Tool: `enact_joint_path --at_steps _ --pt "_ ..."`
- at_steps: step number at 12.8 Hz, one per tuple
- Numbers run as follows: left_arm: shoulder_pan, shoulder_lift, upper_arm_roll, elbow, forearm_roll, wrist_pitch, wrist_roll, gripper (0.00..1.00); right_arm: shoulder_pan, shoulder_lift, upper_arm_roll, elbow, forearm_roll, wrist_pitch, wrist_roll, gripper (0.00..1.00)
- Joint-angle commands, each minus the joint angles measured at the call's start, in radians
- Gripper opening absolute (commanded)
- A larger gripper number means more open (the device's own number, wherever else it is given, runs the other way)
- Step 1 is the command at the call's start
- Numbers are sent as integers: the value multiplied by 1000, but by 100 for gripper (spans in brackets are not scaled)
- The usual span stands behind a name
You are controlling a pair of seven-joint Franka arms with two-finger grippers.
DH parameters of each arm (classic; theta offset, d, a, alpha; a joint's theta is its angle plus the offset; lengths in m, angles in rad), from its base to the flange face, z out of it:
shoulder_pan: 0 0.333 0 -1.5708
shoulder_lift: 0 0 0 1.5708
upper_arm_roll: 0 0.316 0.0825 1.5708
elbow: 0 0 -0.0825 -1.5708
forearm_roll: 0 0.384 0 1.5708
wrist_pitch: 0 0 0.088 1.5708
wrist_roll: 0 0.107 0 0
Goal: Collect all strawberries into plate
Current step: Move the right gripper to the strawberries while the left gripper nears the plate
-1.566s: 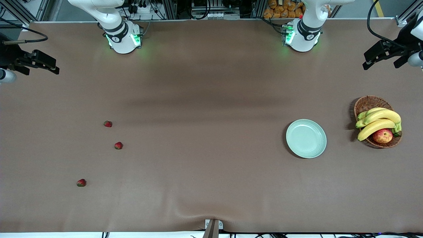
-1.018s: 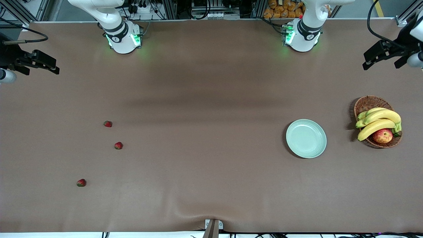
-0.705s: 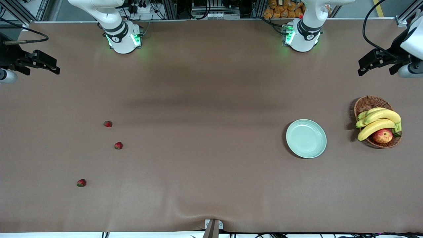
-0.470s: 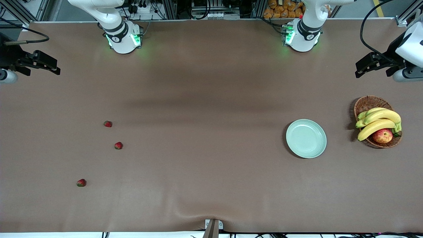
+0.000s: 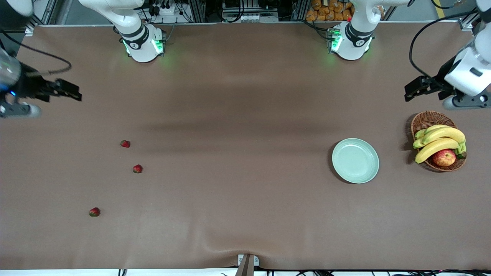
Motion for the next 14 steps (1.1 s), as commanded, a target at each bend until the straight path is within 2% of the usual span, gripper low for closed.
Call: enact_joint_path --at_steps 1,4,6,7,10,13,14 --pt "21 -15 -2 -121 24 128 -2 100 8 22 -3 -120 -5 119 14 100" --pt "54 -13 -4 -274 24 322 -2 100 -2 24 -5 -338 -13 373 12 100" --pt "64 23 -4 -342 24 418 -4 100 -4 76 -6 -392 -13 483 12 100" --pt "86 52 -5 -369 24 469 -4 100 -5 134 -8 -392 -13 524 12 100" --pt "104 163 -4 -396 5 604 -9 100 -42 243 -9 -409 -16 656 -30 100" --pt "140 278 -5 -393 -21 754 -10 100 -36 266 -11 -513 -25 837 -113 100" --pt "161 309 -5 -390 -41 796 -10 100 -35 268 -11 -542 -65 885 -122 100"
